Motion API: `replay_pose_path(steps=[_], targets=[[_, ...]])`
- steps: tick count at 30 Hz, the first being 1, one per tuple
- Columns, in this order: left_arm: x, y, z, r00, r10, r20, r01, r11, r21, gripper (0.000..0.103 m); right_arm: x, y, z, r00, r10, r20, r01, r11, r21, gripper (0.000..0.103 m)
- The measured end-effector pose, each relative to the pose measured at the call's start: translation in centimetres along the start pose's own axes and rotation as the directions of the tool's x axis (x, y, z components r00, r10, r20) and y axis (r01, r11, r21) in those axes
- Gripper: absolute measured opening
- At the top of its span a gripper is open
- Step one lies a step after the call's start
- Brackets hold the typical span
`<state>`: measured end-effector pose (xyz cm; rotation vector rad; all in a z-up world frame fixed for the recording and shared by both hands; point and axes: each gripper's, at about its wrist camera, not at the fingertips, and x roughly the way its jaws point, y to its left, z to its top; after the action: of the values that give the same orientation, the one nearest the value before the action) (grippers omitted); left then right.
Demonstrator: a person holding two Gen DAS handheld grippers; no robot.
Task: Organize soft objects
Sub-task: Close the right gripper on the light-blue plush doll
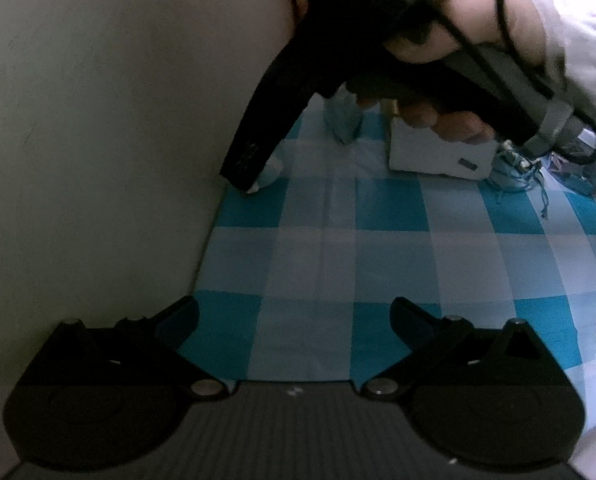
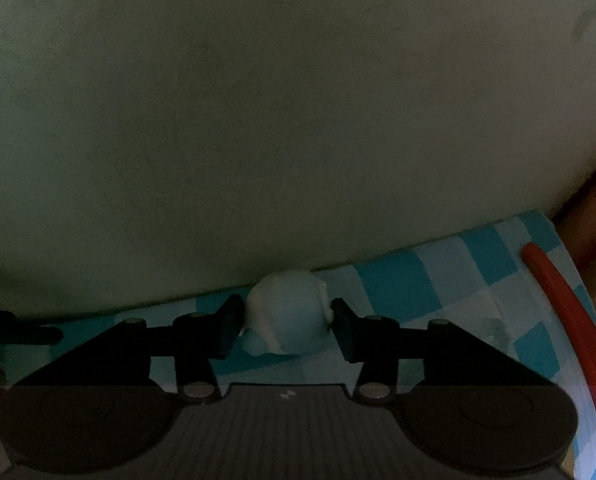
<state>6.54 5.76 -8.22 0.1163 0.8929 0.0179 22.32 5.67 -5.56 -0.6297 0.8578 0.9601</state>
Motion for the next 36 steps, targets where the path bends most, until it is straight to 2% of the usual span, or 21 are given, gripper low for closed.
replay_pose_path(steps=[9, 13, 19, 24, 30, 33, 36], targets=[[-0.6, 0.0, 0.4, 1.0, -0.015, -0.003, 0.015, 1.0, 0.021, 0.101, -5.5, 0.3, -1.7, 0.999, 0.005, 0.052, -0.006, 1.0, 0.023, 0.052], [-1.5, -0.3, 1.0, 0.999, -0.04, -0.025, 0.041, 0.998, 0.044, 0.101, -9.4, 0.4, -4.0, 0.996, -0.016, 0.086, 0.012, 0.999, 0.043, 0.052], [-3.0, -1.0, 1.8, 1.0, -0.012, -0.014, 0.013, 0.997, 0.072, 0.101, -14.0, 0.1, -8.4, 0.991, -0.049, 0.124, 0.037, 0.994, 0.101, 0.052], [-4.3, -1.6, 2.6, 1.0, 0.003, 0.004, -0.003, 0.997, 0.083, 0.101, -15.9, 0.7, -11.3, 0.989, -0.068, 0.134, 0.052, 0.991, 0.121, 0.052], [-5.4, -1.9, 5.1, 1.0, 0.002, 0.029, -0.004, 0.998, 0.061, 0.097, -16.5, 1.3, -14.7, 0.985, -0.094, 0.142, 0.071, 0.986, 0.154, 0.052], [-5.7, -2.4, 7.2, 0.997, -0.002, 0.075, -0.002, 0.998, 0.059, 0.097, -17.2, 1.7, -15.8, 0.984, -0.097, 0.15, 0.071, 0.983, 0.17, 0.052], [-5.4, -2.7, 10.0, 0.994, -0.048, 0.1, 0.045, 0.998, 0.039, 0.097, -17.6, 1.5, -16.6, 0.982, -0.106, 0.155, 0.077, 0.979, 0.187, 0.052]])
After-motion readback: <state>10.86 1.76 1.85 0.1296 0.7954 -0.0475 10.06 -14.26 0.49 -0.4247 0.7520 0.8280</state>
